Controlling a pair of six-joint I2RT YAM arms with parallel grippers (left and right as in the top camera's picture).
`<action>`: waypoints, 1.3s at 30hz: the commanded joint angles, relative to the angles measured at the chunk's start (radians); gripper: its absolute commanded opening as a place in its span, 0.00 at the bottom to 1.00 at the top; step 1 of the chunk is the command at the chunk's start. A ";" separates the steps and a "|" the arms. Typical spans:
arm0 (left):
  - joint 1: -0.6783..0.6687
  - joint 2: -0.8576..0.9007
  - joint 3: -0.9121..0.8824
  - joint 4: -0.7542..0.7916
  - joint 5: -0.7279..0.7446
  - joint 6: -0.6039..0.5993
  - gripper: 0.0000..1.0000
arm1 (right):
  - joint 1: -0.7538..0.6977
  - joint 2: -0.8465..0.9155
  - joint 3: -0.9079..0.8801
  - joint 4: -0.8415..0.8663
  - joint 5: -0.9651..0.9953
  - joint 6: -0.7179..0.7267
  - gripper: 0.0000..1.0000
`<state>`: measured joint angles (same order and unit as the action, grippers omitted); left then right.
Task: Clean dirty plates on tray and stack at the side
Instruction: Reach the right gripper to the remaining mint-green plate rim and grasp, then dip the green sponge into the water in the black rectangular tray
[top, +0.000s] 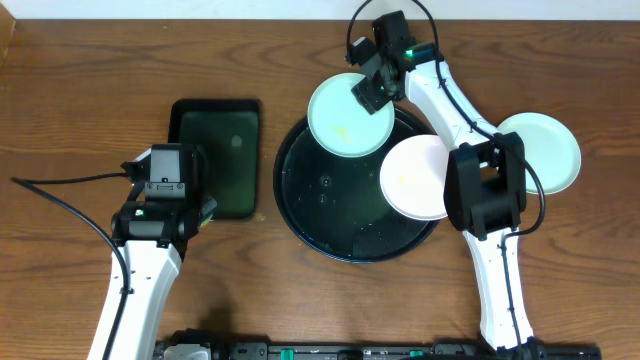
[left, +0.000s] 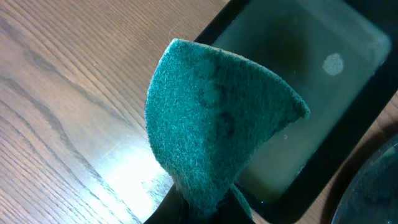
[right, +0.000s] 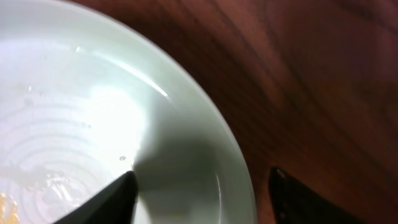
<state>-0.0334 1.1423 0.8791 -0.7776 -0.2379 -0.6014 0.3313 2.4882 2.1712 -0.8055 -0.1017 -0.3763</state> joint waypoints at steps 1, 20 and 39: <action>0.006 -0.006 -0.003 0.002 -0.005 0.006 0.08 | -0.011 -0.016 0.007 -0.002 -0.008 0.008 0.53; 0.006 -0.006 -0.004 0.002 -0.005 0.006 0.07 | 0.023 -0.188 0.008 -0.177 -0.075 0.191 0.01; 0.006 0.168 -0.004 0.280 0.253 0.134 0.08 | 0.066 -0.190 -0.266 -0.240 -0.137 0.362 0.01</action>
<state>-0.0326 1.2526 0.8783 -0.5266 -0.0128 -0.4919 0.3901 2.3051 1.9461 -1.0660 -0.1856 -0.0601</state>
